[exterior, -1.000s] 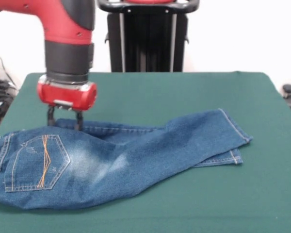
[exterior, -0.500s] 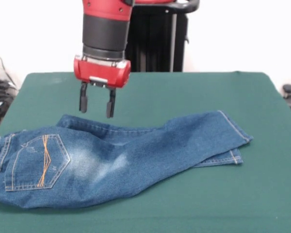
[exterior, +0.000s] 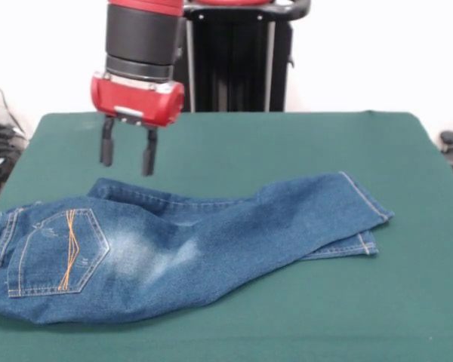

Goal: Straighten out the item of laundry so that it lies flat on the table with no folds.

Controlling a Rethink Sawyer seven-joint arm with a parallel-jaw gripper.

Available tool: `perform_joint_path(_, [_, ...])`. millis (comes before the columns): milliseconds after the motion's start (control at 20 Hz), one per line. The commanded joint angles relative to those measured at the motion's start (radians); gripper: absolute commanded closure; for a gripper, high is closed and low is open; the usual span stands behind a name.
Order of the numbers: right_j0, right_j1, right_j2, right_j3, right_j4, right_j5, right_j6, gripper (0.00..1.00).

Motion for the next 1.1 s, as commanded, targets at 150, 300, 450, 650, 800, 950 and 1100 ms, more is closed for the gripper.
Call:
perform_joint_path(150, [-0.065, 0.095, 0.125, -0.195, 0.043, 0.183, -0.030, 0.00])
perform_joint_path(300, [-0.074, 0.110, 0.144, -0.238, 0.034, 0.208, -0.044, 0.00])
perform_joint_path(450, [-0.068, 0.111, 0.145, -0.256, 0.031, 0.225, -0.035, 0.00])
perform_joint_path(650, [-0.060, 0.119, 0.145, -0.276, 0.025, 0.231, -0.021, 0.00])
perform_joint_path(800, [-0.055, 0.125, 0.145, -0.290, 0.025, 0.231, -0.013, 0.00])
perform_joint_path(950, [-0.047, 0.139, 0.144, -0.304, 0.028, 0.223, 0.000, 0.00])
perform_joint_path(1100, [-0.032, 0.160, 0.135, -0.319, 0.033, 0.212, 0.026, 0.00])
